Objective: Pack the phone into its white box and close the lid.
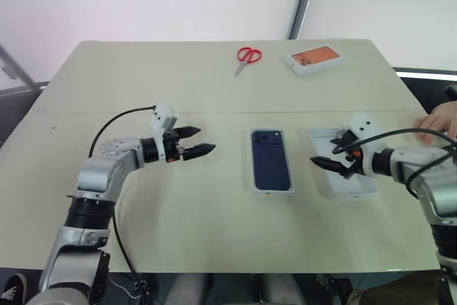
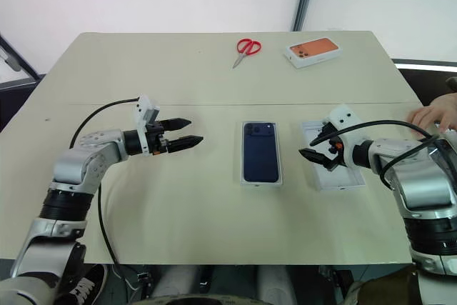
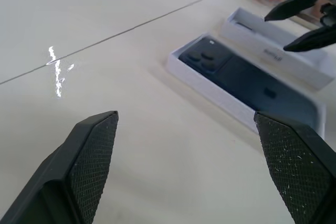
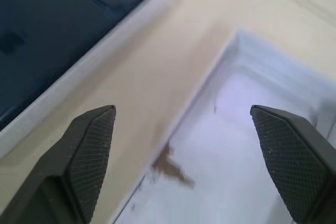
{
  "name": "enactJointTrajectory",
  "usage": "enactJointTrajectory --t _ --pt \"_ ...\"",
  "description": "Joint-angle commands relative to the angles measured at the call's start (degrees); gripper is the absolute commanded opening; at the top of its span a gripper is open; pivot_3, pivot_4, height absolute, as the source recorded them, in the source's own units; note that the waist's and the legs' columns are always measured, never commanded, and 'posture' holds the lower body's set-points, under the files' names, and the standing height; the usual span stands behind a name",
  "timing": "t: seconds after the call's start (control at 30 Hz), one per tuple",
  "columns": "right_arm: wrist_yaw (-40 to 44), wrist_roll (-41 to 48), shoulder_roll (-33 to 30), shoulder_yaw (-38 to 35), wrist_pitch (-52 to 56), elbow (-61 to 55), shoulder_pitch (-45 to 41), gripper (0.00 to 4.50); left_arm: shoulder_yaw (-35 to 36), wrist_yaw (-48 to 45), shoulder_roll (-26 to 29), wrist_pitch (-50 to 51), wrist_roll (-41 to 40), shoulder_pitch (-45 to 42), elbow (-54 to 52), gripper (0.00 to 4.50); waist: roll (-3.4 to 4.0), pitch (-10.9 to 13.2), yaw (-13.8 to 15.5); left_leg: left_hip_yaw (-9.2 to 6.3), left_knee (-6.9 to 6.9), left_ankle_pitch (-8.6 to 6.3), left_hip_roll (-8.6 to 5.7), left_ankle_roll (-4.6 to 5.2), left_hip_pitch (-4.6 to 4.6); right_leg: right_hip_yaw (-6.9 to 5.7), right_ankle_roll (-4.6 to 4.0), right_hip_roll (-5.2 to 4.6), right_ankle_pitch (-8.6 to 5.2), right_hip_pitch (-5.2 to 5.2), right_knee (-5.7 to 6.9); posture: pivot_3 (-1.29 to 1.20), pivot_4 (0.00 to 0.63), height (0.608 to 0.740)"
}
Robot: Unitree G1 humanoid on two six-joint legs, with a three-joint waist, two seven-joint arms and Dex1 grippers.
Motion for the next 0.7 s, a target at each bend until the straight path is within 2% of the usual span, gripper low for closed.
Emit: enactJointTrajectory --t 0.03,0.17,0.37,0.47,0.7 --pt "-3.89 2.80 0.84 -2.49 9.45 -7.80 -0.43 4.43 1.09 -8.17 1.98 -10.35 -0.59 1.51 -2.54 4.50 0.03 0.02 -0.14 0.01 -0.03 0.00 0.01 0.00 -0.01 0.01 0.00 -0.01 0.00 -0.02 -0.01 0.00 0.150 0.740" --pt "-7.70 3.66 0.49 0.08 18.60 -14.08 1.74 4.43 1.93 -13.31 3.12 -15.66 -0.94 1.18 0.89 4.50 0.04 0.02 0.03 -0.01 -0.02 0.00 0.02 0.00 -0.01 -0.01 -0.02 -0.03 0.00 -0.02 -0.01 0.00 0.150 0.740" --pt "-19.25 0.23 8.59 -4.14 32.75 -17.02 -1.68 4.43 1.80 -18.61 4.16 -20.98 -0.51 0.74 4.15 4.50 0.07 0.03 0.02 0.02 0.02 -0.02 -0.02 0.03 -0.04 -0.02 -0.01 -0.10 0.01 0.01 -0.10 0.00 0.150 0.740" --pt "-23.20 0.21 11.47 -5.87 34.49 -18.53 -1.46 4.43 1.68 -17.86 3.40 -21.65 -0.08 0.85 4.54 4.50 0.07 0.03 -0.02 0.02 -0.06 -0.02 -0.02 0.03 -0.04 -0.02 -0.01 -0.08 0.01 -0.03 -0.10 0.00 0.150 0.740" --pt "-29.59 4.20 13.04 -3.51 34.49 -22.35 -0.79 4.43 1.43 -15.76 1.77 -21.17 -0.30 2.21 2.42 4.50 0.07 0.03 -0.32 0.02 -0.03 -0.01 -0.01 0.04 -0.04 -0.02 0.01 -0.04 0.01 -0.01 -0.07 0.00 0.150 0.740"
